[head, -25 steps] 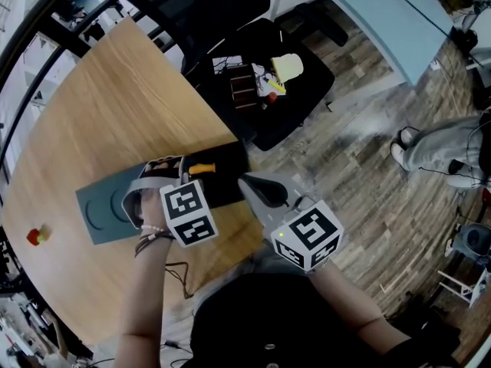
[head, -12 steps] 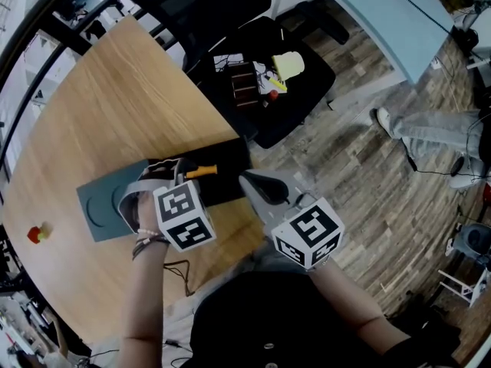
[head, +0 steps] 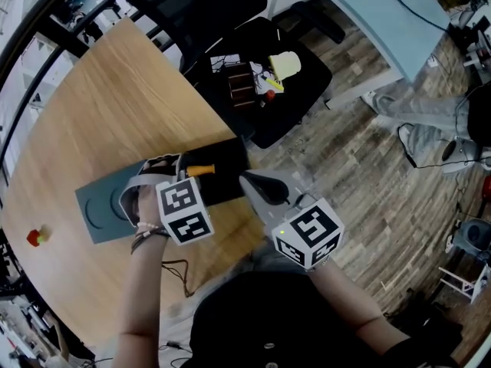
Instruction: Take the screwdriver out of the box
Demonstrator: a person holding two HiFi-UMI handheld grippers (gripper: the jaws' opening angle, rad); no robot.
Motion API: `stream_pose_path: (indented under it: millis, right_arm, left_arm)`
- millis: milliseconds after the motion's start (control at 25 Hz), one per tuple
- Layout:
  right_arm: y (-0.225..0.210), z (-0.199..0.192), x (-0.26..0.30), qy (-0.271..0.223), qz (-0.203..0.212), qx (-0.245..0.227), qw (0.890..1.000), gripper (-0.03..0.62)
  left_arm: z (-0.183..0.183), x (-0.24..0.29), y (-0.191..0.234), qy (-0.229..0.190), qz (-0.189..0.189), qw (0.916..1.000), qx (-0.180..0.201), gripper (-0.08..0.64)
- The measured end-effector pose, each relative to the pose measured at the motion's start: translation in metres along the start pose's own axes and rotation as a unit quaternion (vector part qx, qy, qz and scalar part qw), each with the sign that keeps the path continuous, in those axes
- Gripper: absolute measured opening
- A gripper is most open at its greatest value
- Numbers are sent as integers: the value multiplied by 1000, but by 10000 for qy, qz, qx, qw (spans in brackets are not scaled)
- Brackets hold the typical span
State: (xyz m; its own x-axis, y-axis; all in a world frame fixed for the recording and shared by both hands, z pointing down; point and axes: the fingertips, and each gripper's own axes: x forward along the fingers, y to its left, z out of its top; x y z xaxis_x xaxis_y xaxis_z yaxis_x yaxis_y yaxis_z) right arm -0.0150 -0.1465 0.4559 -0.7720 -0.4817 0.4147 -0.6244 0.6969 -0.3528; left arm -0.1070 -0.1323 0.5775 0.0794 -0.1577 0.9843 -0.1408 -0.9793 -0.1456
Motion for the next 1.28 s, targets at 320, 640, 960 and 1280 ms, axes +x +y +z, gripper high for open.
stream_pose_path:
  millis: [320, 640, 960, 1280]
  right_arm:
    - [1, -1, 2, 28, 10, 11, 10000, -3]
    - [5, 0, 2, 44, 35, -4, 10000, -3]
    - [4, 0, 2, 31, -2, -28, 10000, -3]
    - [8, 4, -4, -35, -41, -102, 9999, -3]
  left_arm:
    - [0, 6, -5, 33, -319, 9995, 52, 186]
    - [7, -11, 10, -1, -606, 9982, -26, 169]
    - [7, -11, 12, -68, -514, 9986, -101, 141]
    - [2, 3, -9, -123, -628, 9966, -521, 123]
